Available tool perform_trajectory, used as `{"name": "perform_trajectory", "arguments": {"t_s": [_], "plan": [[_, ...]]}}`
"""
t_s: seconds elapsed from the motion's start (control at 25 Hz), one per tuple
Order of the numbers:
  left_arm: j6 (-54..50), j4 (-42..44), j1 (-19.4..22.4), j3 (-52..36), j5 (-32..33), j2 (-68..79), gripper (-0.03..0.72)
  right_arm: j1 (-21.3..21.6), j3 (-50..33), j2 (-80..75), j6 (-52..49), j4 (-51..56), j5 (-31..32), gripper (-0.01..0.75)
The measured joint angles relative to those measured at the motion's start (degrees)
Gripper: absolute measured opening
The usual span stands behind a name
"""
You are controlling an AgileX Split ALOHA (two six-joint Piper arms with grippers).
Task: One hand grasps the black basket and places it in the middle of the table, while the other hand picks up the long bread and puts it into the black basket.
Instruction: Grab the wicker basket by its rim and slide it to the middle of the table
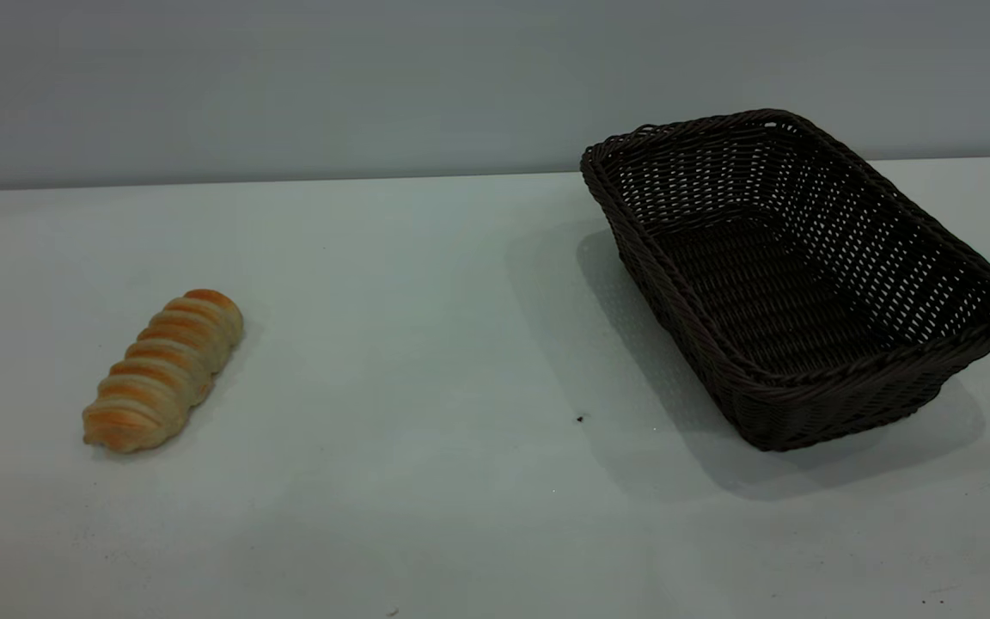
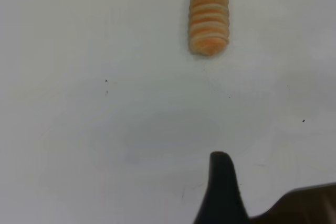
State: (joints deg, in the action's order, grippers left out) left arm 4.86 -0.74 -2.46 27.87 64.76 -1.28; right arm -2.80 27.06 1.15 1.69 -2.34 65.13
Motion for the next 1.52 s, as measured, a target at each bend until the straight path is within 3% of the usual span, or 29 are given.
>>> {"name": "perform_trajectory", "arguments": {"t_s": [0.6, 0.8, 1.04, 1.24, 1.52], "plan": [[-0.1, 0.0, 0.0, 0.1, -0.1, 0.0, 0.591, 0.0, 0.1, -0.1, -0.1, 0.1, 0.0, 0.430], [-2.2, 0.4, 0.0, 4.5, -1.3, 7.6, 0.591, 0.0, 3.0, -8.8, -0.3, 3.8, -1.5, 0.489], [-3.9, 0.7, 0.0, 13.2, -13.6, 28.6, 0.591, 0.0, 5.0, -30.2, -1.7, 8.4, -10.9, 0.596], [-1.9, 0.7, 0.0, 18.9, -21.1, 43.3, 0.591, 0.0, 5.1, -49.5, -2.0, 17.2, -21.5, 0.595], [-0.9, 0.0, 0.0, 20.6, -27.1, 54.8, 0.591, 0.0, 5.5, -75.8, -0.3, 40.7, -35.0, 0.592]]}}
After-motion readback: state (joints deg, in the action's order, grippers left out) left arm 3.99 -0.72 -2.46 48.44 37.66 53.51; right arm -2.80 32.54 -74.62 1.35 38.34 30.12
